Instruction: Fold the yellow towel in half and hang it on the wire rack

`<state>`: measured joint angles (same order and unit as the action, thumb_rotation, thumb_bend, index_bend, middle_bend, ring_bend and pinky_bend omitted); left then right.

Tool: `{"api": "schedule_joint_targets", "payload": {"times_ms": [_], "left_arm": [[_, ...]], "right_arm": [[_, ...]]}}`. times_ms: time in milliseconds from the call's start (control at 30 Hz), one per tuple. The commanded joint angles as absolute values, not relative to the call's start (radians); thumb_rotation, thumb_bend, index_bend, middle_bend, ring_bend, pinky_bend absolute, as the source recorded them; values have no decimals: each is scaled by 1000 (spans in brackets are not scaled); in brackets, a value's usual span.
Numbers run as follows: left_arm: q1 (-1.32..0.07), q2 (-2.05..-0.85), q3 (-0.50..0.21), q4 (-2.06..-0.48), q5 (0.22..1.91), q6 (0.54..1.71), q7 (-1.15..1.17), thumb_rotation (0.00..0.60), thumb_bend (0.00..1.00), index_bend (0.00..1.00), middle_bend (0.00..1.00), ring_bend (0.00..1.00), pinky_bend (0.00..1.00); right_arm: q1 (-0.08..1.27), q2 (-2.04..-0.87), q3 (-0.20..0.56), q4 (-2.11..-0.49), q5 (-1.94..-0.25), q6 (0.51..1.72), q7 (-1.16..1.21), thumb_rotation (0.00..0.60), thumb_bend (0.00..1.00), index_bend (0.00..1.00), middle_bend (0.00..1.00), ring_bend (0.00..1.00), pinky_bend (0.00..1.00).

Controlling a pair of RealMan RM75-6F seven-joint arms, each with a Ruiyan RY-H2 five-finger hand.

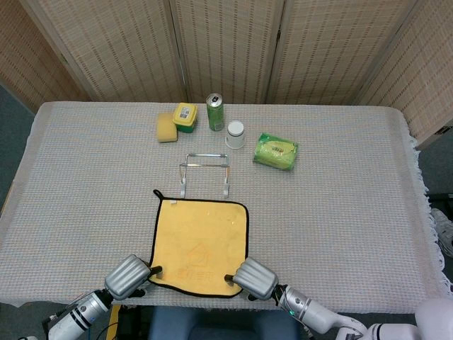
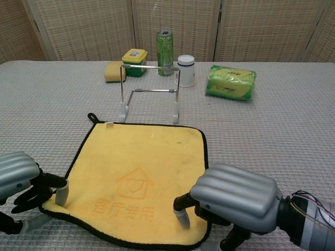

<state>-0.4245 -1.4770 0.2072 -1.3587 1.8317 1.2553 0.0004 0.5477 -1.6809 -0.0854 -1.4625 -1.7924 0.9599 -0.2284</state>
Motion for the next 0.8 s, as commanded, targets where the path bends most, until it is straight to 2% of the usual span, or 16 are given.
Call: {"api": "schedule_joint_targets", "payload": {"times_ms": [33,300,633,800], "left_arm": [[-422,-1475,207,-1356,1831,1259,-4,600,444,527,886,793,869],[-415,-1469,202,-1355,1820,1274,-34,600,443,527,886,792,870],[-462,-1418,147,-1407,1781,1252,-115,600,443,526,887,796,870],[-504,-1387,112,-1438,1745,1199,-144,600,442,520,887,796,870]], "right_arm": [[556,-1690,-86,-1455,-1784,950,-233,600,269,505,896,1000,1000],[565,-1697,-80,-1456,-1770,977,-219,600,343,604,897,1000,1000],[565,-1672,-46,-1495,-1711,1002,-211,600,350,615,897,1000,1000],[565,-1671,-20,-1500,-1672,1008,-221,600,350,614,897,1000,1000]]}}
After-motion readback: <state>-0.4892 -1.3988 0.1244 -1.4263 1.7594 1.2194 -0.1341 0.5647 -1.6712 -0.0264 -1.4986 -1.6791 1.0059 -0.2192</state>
